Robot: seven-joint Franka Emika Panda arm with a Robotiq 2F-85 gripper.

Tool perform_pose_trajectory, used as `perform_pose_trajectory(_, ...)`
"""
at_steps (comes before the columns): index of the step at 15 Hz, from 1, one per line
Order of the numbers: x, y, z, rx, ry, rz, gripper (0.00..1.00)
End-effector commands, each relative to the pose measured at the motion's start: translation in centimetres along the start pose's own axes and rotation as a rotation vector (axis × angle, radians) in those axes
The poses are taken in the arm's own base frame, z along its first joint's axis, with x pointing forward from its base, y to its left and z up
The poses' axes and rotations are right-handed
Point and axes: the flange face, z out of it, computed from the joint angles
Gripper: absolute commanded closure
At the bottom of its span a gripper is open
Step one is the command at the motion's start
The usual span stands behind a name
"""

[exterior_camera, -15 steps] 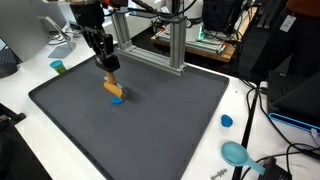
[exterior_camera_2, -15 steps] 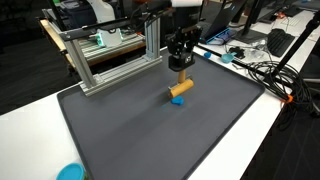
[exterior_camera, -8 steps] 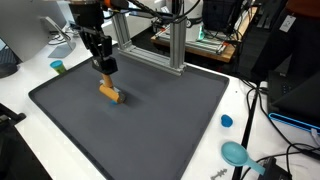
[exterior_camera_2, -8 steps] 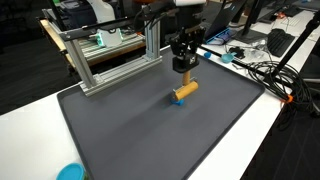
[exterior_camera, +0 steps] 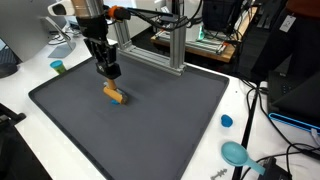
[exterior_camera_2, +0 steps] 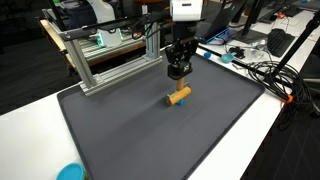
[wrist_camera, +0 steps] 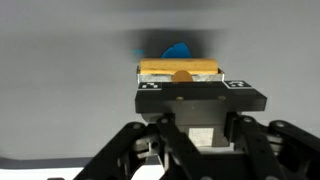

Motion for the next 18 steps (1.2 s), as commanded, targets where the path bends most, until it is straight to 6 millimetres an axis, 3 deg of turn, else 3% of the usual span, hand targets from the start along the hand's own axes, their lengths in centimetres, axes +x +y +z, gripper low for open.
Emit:
perform_pose_trajectory(1,-0.5,0.3,-0.3,-0.036,0.001,-0.034,0.78)
perform_pose_trajectory(7,-1.1,-0.5,-0.2,0.034,0.003,0.001,0.78)
perform_pose_trajectory(8,-0.7,-0.2,0.7,-0.009,-0.019,-0.02,0.53)
perform_pose_trajectory(10,-0.6,-0.3,0.7,0.006,-0.017,-0.008,0.53)
perform_pose_trajectory(11,-0.5,-0.5,1.2,-0.006,-0.008,-0.003,0.78)
perform_pose_trajectory(18,-1.0,-1.0,3.3,-0.079,-0.111,-0.029,0.78)
